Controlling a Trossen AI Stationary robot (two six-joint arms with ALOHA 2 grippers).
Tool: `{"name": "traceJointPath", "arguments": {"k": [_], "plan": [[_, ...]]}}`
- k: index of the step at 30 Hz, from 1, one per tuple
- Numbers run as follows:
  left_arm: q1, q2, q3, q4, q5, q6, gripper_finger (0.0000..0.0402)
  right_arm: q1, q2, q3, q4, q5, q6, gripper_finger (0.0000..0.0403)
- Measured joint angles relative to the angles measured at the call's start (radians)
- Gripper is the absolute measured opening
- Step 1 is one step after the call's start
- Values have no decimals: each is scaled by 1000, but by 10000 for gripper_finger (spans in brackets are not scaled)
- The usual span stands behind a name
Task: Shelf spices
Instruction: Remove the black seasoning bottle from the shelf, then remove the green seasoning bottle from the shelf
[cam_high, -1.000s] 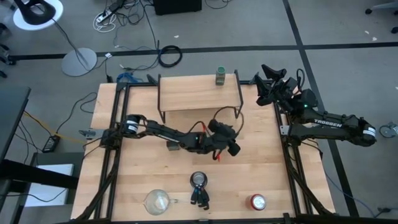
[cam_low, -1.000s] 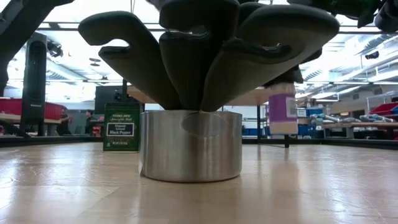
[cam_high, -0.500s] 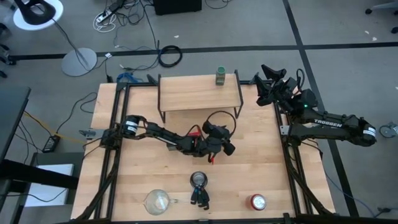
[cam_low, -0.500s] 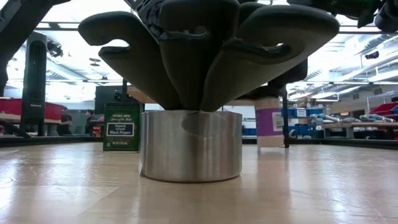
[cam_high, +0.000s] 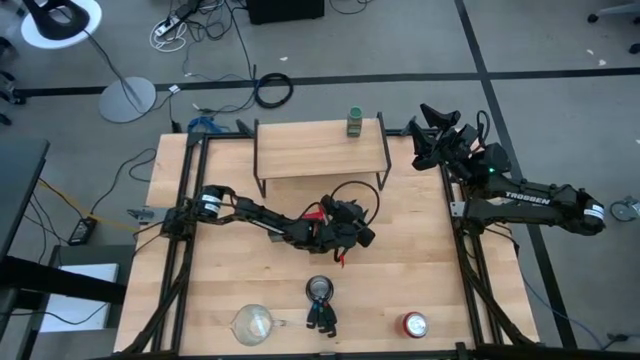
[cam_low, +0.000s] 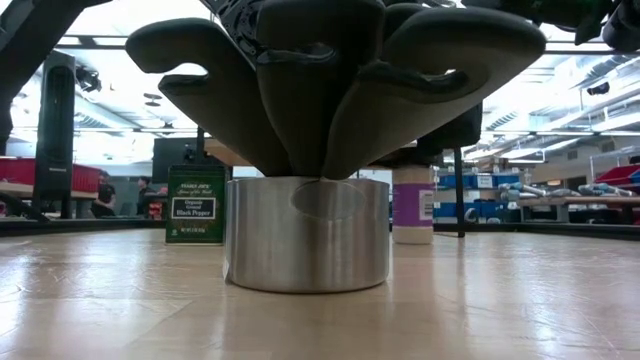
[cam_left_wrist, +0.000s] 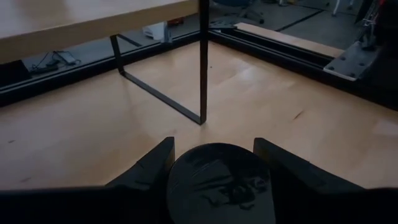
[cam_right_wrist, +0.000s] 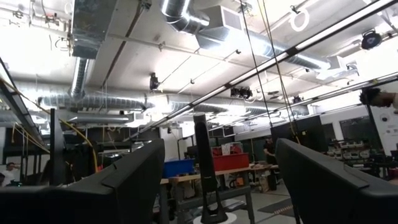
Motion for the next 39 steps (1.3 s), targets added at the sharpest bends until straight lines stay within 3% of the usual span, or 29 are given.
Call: {"name": "traceJointPath", "arguments": {"k": [4,11,15,21,26,30,35,39], "plan": [[-10,0,0,16,8,19,194,0,0,0,0,0,0,309],[-17,-22,5,12,12,36,345,0,0,0,0,0,0,309],[-16,-58,5,-17,1,37,380,0,0,0,1,0,0,309],[-35,-168,5,-75,-69,118,377,0,0,0,-2,0,0,309],[-79,-345,5,-80,-269,424,354,0,8,0,-57,0,-51,309],[-89,-502,5,-95,-331,636,337,-1,36,0,-64,0,-88,309],[-89,-660,5,-293,-376,648,327,0,102,5,-80,-13,-122,309],[-90,-732,5,-468,-446,595,326,15,183,92,-262,-8,-138,310]]}}
